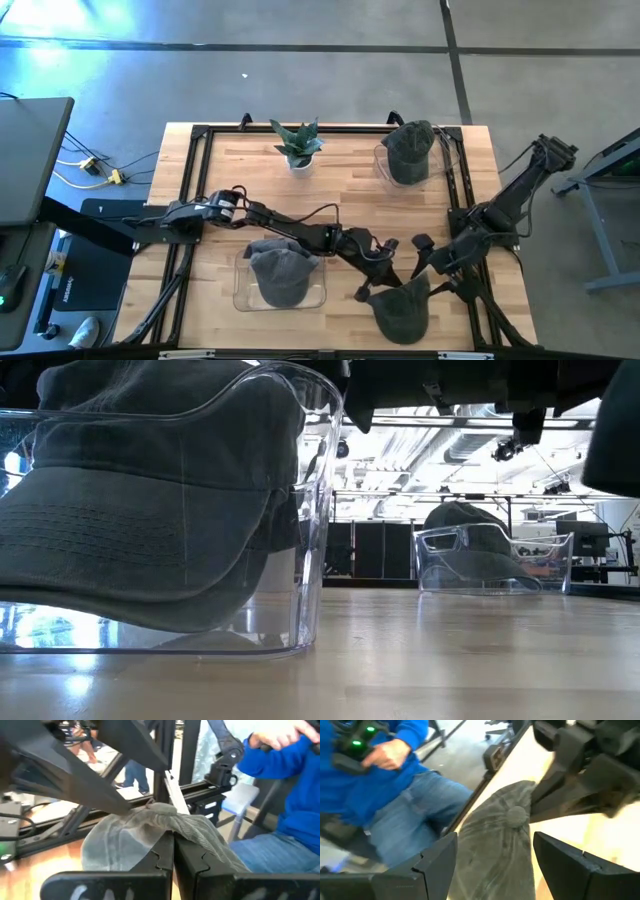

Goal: Pick & Place hat
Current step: Put the dark green cap into the top transparent bin

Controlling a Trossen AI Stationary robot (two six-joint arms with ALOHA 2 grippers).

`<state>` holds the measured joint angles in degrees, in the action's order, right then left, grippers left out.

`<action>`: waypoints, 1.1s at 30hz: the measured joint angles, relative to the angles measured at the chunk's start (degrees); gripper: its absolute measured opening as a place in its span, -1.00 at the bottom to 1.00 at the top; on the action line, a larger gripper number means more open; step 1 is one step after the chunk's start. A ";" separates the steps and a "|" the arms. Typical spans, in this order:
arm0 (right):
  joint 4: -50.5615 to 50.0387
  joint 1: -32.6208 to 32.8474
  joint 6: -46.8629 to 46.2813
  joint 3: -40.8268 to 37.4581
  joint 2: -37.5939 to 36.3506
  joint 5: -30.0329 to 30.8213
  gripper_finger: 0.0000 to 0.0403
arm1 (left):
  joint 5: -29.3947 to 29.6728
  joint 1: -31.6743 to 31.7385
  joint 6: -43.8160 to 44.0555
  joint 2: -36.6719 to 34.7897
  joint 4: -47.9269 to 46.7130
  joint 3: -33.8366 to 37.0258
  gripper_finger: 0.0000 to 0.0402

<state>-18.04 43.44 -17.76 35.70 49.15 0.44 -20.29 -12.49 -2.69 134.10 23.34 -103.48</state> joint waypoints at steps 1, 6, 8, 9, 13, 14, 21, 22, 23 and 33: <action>-0.12 0.67 0.07 0.00 0.00 1.78 0.27 | -0.72 0.00 -0.06 0.01 -0.07 0.00 -0.99; -2.19 2.43 -1.56 0.02 0.00 11.72 0.27 | -4.74 0.01 -0.08 0.02 -0.10 0.00 -0.99; -4.94 2.43 -3.77 0.02 0.00 14.00 0.27 | -4.78 0.04 -0.19 0.02 -0.90 0.00 -0.99; -6.46 2.42 -4.71 0.00 0.00 14.05 0.27 | -4.74 0.07 -0.56 0.02 -1.55 0.00 -0.99; -4.01 2.15 -5.36 -3.47 -0.17 8.21 0.27 | -4.64 0.11 -1.85 0.07 -3.07 0.02 -0.99; -2.39 1.89 -5.50 -4.88 -0.17 6.56 0.27 | -4.65 0.12 -1.88 0.07 -3.02 0.02 -0.99; 12.07 -3.39 -4.48 -13.66 -0.15 -2.20 0.27 | -4.60 0.13 -2.59 0.07 -3.01 0.02 -0.99; 15.11 -4.63 -4.07 -14.70 -0.15 -5.38 0.27 | -4.55 0.13 -3.03 0.07 -3.02 0.02 -0.99; 18.19 -5.98 -3.86 -15.71 -0.15 -8.87 0.27 | -4.44 0.13 -3.27 0.07 -3.01 0.02 -0.99; 43.90 -14.45 -7.30 -23.00 4.55 -32.11 0.27 | -1.62 1.55 -3.80 0.07 -5.54 0.02 -0.99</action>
<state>25.85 28.99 -25.06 12.71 53.70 -31.66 -21.91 -10.94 -6.49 134.17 17.81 -103.46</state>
